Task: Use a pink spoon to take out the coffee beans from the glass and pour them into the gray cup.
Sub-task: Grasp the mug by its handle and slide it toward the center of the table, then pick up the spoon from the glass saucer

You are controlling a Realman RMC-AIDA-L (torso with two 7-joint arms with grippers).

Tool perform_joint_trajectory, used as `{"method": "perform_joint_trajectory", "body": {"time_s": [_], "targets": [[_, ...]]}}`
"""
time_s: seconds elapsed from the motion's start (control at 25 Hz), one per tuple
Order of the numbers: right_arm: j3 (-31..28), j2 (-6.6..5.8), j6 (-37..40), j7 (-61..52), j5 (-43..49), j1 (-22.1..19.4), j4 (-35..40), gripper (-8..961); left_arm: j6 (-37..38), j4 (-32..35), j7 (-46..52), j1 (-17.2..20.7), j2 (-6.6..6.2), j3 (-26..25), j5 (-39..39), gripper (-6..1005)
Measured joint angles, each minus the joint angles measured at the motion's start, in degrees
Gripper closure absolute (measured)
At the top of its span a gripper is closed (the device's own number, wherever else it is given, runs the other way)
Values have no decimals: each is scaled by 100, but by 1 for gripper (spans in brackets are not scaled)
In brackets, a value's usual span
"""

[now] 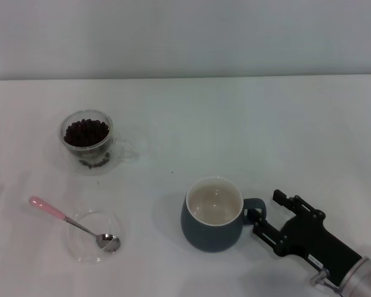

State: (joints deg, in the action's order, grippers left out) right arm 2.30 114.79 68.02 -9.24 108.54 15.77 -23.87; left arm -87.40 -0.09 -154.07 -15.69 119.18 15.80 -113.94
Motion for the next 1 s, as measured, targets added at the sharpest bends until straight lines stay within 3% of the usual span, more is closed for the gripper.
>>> {"method": "perform_joint_trajectory", "body": {"time_s": [0.28,0.4,0.8,1.0], "targets": [[856,0,678,-1434,1,-49,819,248,12,-8,0,-36,9,2,3,109],[964,0,777,-1646,1,-102,986,255,18,-13,0,-61,9,-7,0,110],[1213,0,1633,-2410,-47,-456,1901,260,23,-123,1,-143,7,-7,-67,110],[753,13,1777,-2186,-694,-515,2192,260,23,-182,13,-139,11,-7,-85,110]]}}
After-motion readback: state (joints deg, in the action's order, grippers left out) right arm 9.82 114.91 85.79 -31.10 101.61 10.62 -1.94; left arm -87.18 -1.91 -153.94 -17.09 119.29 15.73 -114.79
